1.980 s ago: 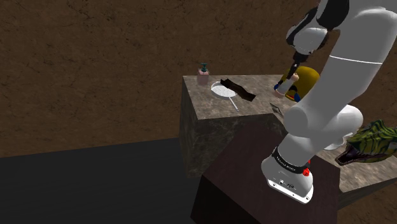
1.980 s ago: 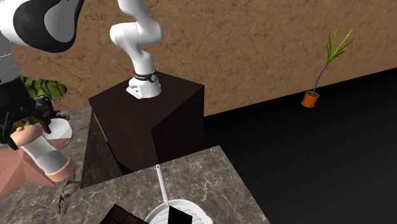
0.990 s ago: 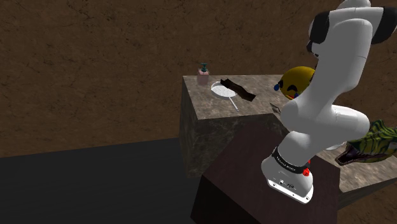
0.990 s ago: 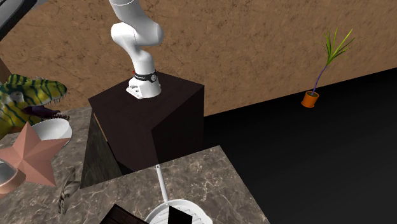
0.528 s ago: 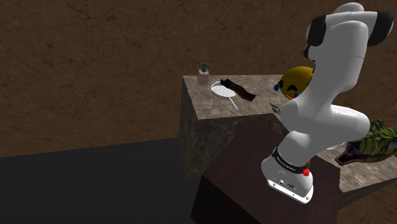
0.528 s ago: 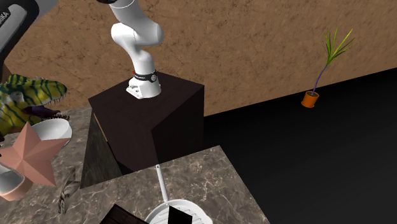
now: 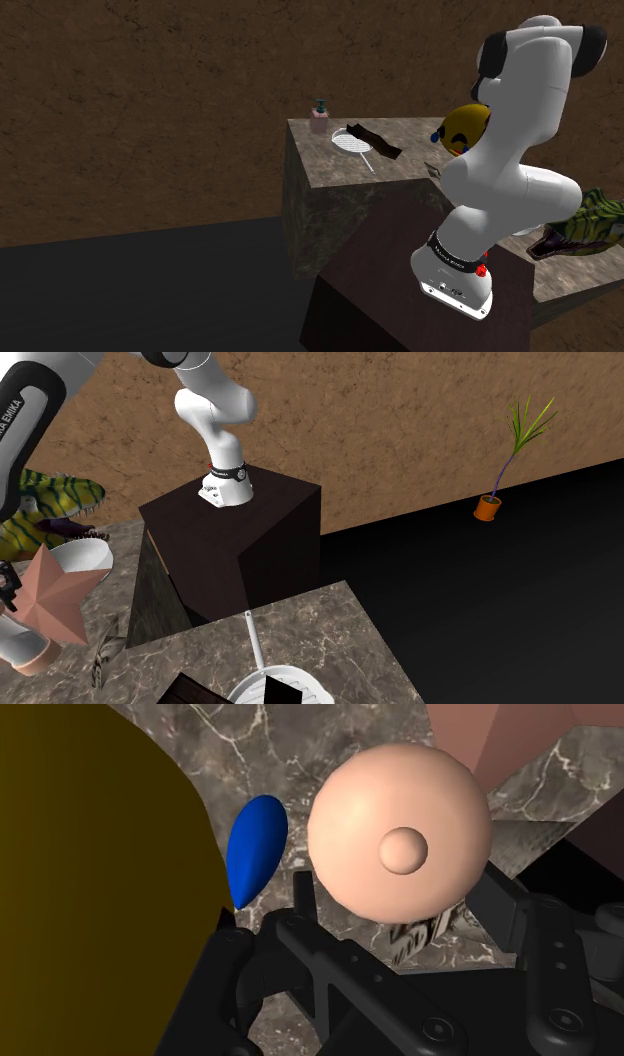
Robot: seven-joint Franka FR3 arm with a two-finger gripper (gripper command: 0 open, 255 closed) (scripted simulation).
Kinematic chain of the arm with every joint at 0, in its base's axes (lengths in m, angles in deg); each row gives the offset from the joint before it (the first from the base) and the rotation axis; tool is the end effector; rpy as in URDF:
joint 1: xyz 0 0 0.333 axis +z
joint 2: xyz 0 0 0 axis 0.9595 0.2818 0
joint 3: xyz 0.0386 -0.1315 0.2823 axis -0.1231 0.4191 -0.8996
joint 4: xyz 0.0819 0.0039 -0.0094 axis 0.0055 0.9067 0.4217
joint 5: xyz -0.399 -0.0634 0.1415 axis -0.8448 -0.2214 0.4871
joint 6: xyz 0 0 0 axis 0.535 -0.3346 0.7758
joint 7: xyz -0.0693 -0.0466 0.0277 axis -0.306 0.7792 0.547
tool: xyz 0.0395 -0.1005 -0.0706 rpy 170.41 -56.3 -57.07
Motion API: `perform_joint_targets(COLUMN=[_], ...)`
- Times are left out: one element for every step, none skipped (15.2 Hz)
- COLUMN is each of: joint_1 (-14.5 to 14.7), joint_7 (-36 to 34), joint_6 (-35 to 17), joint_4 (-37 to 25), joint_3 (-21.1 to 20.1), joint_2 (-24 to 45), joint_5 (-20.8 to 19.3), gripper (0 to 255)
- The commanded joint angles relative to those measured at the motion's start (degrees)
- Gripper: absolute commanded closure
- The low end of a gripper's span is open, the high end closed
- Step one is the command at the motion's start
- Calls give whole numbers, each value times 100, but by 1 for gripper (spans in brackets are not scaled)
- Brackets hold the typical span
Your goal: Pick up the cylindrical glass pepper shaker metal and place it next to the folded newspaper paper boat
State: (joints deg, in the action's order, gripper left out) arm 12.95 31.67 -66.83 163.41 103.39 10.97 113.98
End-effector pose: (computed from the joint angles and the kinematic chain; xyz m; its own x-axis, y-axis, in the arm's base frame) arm 0.0471 -0.7062 0.2110 0.9962 0.0853 0.0164 0.0829 -0.9897 0.1167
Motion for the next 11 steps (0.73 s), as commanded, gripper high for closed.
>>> perform_joint_targets(joint_1=[-21,-43,-43,-43,-43,-43,-43,-43,-43,-43,-43], joint_7=[32,56,56,56,56,56,56,56,56,56,56], joint_6=[-108,-168,-168,-168,-168,-168,-168,-168,-168,-167,-168], joint_4=[25,24,25,24,24,24,24,24,24,23,24], joint_3=[-48,-80,-80,-80,-80,-80,-80,-80,-80,-80,-80], joint_2=[84,146,146,146,146,146,146,146,146,146,146], joint_5=[58,94,94,94,94,94,94,94,94,94,94], gripper=[255,255,255,255,255,255,255,255,255,0,0])
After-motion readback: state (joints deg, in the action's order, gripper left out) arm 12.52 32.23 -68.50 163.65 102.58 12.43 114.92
